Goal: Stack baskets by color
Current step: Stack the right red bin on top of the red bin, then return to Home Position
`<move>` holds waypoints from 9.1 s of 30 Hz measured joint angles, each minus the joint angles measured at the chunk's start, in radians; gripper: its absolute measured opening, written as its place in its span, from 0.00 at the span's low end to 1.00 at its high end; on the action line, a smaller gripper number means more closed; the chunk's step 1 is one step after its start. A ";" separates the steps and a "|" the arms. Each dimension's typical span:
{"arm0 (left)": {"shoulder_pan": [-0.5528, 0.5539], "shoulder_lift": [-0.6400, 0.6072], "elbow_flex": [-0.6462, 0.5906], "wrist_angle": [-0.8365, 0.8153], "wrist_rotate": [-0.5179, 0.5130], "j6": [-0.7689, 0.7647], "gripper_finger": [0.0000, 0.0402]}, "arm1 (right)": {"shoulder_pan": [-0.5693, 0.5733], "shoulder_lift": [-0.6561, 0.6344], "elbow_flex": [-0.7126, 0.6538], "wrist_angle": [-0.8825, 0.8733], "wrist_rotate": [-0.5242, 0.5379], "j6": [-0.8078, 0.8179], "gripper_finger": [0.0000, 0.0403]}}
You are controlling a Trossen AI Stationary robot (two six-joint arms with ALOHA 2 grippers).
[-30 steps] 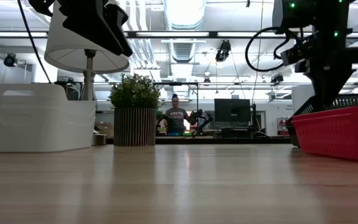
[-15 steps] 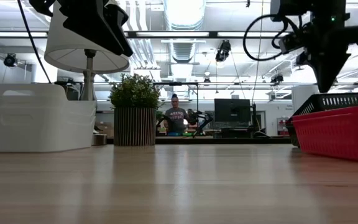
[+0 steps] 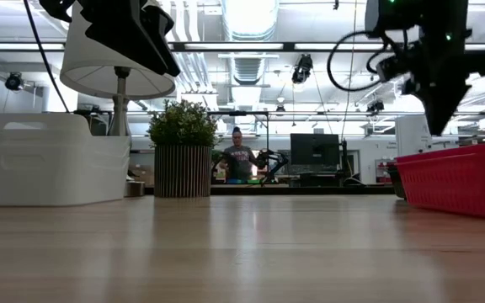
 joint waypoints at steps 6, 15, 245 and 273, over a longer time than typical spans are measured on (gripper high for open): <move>0.000 0.000 0.000 0.015 0.000 0.000 0.41 | 0.020 0.000 0.107 -0.015 -0.037 0.124 0.02; -0.001 0.000 -0.001 0.018 0.000 -0.001 0.41 | 0.207 0.001 0.222 -0.012 -0.088 0.296 0.02; -0.164 -1.216 -1.015 0.751 -0.048 0.320 0.00 | 0.085 -0.888 -0.767 1.341 -0.084 -0.569 0.02; -0.164 -1.176 -1.016 0.758 -0.045 0.342 0.00 | 0.082 -1.041 -0.882 1.317 -0.078 -0.382 0.02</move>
